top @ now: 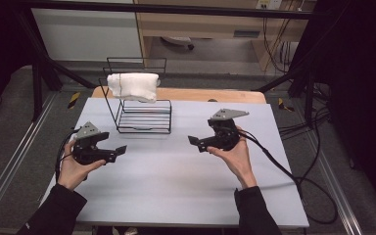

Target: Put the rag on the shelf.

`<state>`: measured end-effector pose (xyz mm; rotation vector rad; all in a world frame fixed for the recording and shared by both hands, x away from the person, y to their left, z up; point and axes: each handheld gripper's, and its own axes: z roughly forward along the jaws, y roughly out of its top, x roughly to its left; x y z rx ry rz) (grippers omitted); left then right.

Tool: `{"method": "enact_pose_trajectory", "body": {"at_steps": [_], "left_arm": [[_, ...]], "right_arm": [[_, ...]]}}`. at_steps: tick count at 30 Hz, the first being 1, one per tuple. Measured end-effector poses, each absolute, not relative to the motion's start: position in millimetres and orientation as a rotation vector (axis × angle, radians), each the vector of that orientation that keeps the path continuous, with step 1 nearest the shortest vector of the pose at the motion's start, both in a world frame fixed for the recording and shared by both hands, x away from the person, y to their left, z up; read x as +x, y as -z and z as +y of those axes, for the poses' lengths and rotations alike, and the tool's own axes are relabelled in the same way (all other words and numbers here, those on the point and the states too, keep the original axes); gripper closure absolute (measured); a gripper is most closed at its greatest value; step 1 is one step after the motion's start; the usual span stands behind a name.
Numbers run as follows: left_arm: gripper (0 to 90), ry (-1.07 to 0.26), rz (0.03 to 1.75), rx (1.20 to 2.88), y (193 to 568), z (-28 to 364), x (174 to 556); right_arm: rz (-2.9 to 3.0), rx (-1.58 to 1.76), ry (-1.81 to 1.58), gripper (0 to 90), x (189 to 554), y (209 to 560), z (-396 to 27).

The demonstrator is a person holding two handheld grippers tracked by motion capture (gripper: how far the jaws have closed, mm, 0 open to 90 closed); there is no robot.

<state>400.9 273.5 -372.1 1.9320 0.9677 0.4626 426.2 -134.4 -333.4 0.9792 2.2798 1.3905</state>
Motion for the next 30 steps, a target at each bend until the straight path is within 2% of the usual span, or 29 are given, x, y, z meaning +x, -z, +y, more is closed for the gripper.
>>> {"method": "enact_pose_trajectory", "body": {"at_steps": [14,24,30], "left_arm": [[8.6,-0.401,0.969,1.964,415.0,280.2,380.3],[7.3,-0.387,0.974,1.983,426.9,284.7,373.6],[6.4,-0.375,0.969,1.997,432.8,285.5,370.6]], "right_arm": [[2.297,1.089,-1.366,1.7,403.3,392.3,-184.7],[2.313,1.185,-1.348,0.7,380.5,431.4,-226.5],[2.294,1.232,-1.356,0.7,371.8,440.8,-245.0]]}}
